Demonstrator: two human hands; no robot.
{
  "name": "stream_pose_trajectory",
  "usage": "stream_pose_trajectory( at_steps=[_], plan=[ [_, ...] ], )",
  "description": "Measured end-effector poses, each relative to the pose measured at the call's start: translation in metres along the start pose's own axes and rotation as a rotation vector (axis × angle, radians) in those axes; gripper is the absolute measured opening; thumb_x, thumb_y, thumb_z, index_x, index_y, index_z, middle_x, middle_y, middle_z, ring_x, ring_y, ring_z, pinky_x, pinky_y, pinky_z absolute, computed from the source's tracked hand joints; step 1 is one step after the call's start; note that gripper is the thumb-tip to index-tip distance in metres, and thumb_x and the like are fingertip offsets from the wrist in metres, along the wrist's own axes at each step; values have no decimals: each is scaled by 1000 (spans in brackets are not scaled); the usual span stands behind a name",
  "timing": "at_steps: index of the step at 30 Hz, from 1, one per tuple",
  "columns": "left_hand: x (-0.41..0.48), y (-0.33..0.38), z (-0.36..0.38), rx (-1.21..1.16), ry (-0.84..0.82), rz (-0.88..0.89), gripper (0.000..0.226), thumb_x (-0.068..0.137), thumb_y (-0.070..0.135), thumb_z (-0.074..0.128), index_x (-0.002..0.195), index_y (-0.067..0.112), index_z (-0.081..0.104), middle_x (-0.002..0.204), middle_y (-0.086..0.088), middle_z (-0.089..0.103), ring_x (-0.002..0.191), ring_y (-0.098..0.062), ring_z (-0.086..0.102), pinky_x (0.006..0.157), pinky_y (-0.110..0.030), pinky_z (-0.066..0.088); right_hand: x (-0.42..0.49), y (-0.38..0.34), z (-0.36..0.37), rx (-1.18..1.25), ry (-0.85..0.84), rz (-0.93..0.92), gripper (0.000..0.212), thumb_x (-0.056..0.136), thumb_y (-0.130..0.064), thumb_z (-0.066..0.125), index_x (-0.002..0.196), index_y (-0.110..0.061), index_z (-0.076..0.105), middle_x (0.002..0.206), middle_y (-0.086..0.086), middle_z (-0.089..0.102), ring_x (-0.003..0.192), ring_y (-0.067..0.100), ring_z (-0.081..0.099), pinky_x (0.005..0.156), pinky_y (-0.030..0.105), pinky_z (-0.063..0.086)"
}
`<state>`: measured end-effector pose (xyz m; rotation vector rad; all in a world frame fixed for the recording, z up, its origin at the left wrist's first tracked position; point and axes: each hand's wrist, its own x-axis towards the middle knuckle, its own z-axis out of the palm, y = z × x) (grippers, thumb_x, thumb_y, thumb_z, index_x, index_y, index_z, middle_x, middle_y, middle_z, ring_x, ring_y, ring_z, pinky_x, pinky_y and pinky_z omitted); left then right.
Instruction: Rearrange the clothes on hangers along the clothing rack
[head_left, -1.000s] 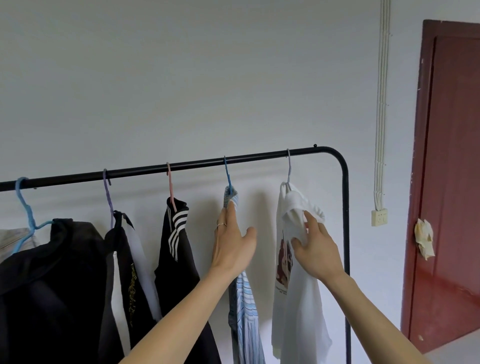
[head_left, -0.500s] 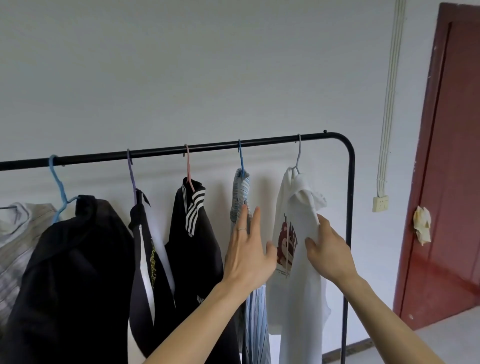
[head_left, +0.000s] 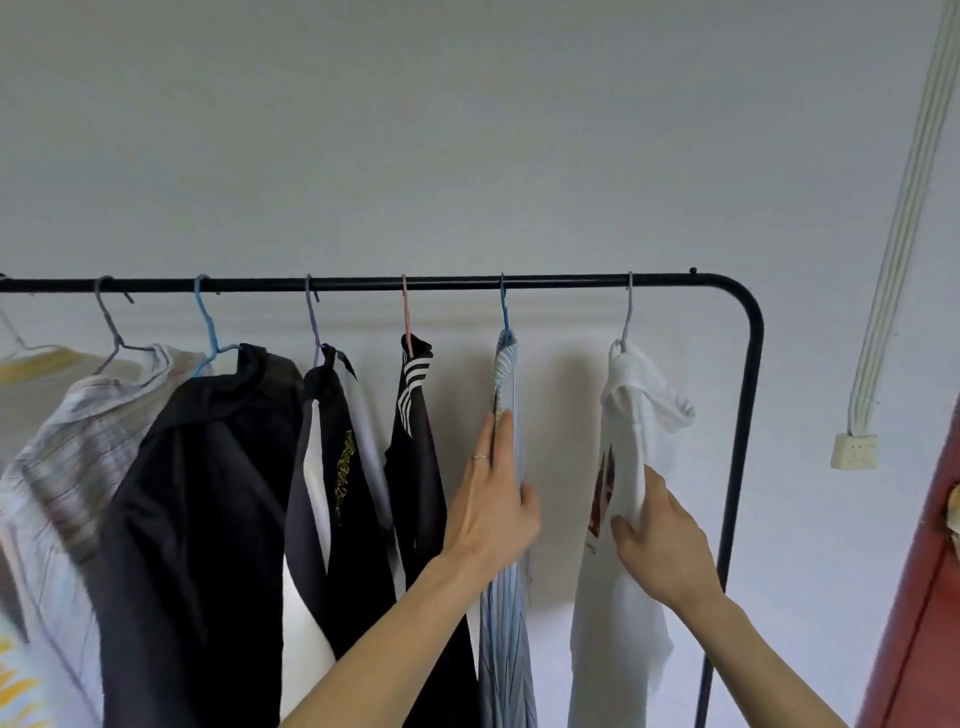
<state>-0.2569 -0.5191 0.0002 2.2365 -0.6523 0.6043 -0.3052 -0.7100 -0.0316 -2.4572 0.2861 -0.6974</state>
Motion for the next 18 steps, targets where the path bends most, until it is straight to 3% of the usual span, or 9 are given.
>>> stream_pose_trajectory(
  at_steps=[5, 8, 12, 15, 18],
  plan=[
    [-3, 5, 1, 94, 9, -23, 79, 92, 22, 47, 154, 24, -3, 162, 8, -10, 144, -16, 17, 106, -24, 30, -7, -1, -9, -21, -28, 0, 73, 93, -28, 58, 153, -13, 19, 140, 12, 50, 116, 33, 55, 91, 39, 47],
    [-5, 5, -1, 196, 10, 5, 79, 92, 24, 47, 155, 22, -2, 162, 3, -11, 143, -22, 19, 113, -30, 26, -14, -3, -15, -38, -38, -9, 77, 92, -34, 59, 153, -13, 18, 143, 11, 48, 123, 31, 50, 96, 40, 45],
    [-4, 1, -2, 302, -9, 54, 78, 93, 25, 45, 154, 18, -3, 162, 0, -10, 148, -18, 8, 119, -37, 17, -16, -15, -48, -57, -36, -80, 78, 93, -42, 57, 154, -18, 17, 152, 5, 38, 134, 28, 39, 105, 37, 37],
    [-3, 0, -4, 325, -29, 96, 78, 93, 25, 43, 154, 17, -5, 162, 2, -9, 149, -13, 0, 119, -40, 15, -11, -33, -90, -31, 101, -210, 70, 91, -41, 61, 150, -18, 32, 149, 3, 45, 134, 25, 42, 110, 34, 32],
    [-2, 1, -6, 337, -37, 120, 76, 95, 27, 41, 154, 19, -7, 162, 5, -11, 149, -11, -5, 122, -39, 8, -19, -64, -158, 265, 395, -333, 53, 88, -40, 66, 137, -25, 51, 132, -9, 60, 123, 12, 54, 102, 35, 47]
  ],
)
